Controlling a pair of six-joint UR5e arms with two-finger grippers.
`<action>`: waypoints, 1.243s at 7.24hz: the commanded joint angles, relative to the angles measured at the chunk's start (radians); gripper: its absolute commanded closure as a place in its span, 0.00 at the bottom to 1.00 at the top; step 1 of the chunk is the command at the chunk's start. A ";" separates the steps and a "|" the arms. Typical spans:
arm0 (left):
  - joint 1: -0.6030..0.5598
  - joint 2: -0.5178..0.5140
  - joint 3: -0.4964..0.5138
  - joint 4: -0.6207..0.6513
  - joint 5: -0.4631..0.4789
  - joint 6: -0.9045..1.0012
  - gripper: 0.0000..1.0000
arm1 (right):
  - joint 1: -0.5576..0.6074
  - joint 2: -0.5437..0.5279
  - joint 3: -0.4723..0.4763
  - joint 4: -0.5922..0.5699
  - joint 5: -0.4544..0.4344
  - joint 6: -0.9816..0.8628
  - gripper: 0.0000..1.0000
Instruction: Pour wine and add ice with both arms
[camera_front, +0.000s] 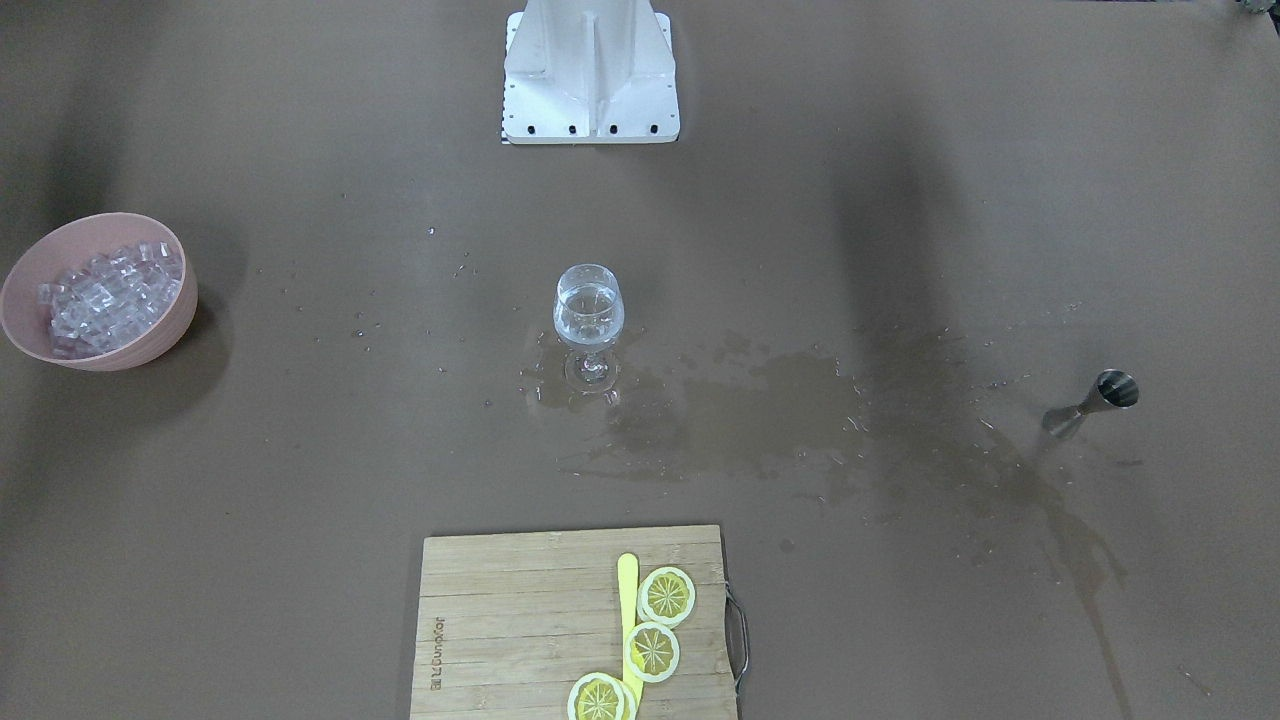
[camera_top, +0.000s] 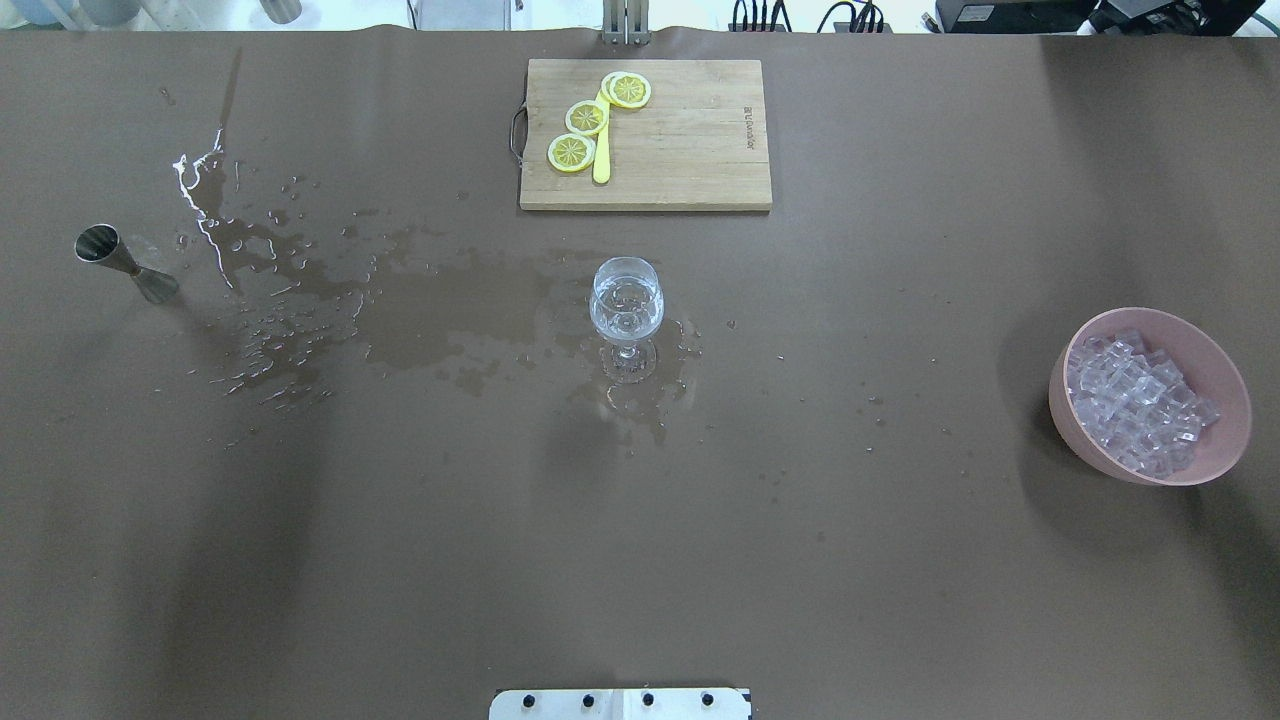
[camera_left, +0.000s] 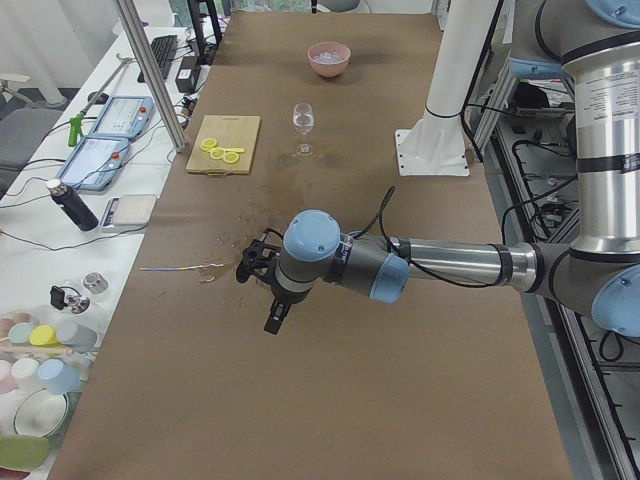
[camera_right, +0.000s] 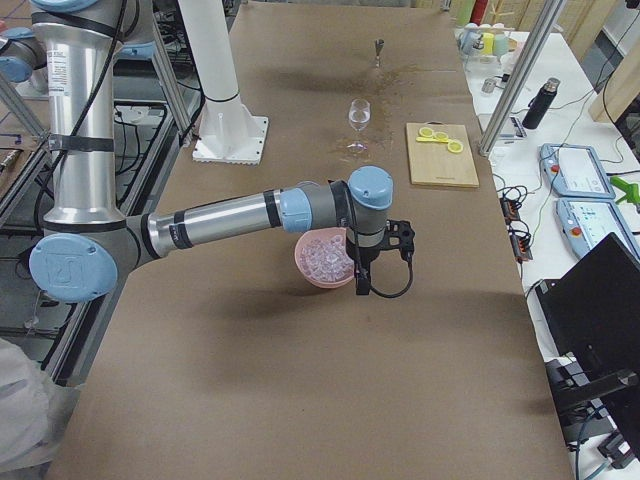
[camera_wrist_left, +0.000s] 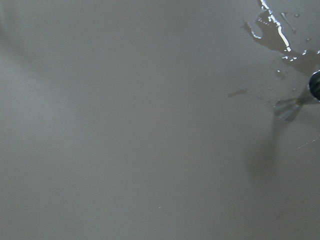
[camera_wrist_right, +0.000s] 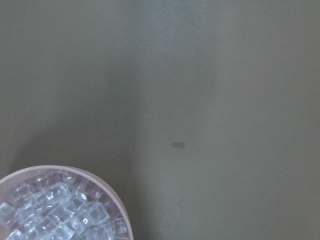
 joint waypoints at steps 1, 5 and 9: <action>0.015 -0.006 0.021 -0.204 -0.020 -0.042 0.02 | -0.028 0.027 -0.004 0.000 0.006 -0.002 0.00; 0.089 -0.107 0.267 -0.569 -0.007 -0.286 0.02 | -0.055 0.029 -0.007 0.002 0.004 0.006 0.00; 0.323 -0.129 0.395 -0.920 0.303 -0.526 0.02 | -0.096 0.030 -0.024 0.027 0.003 0.006 0.00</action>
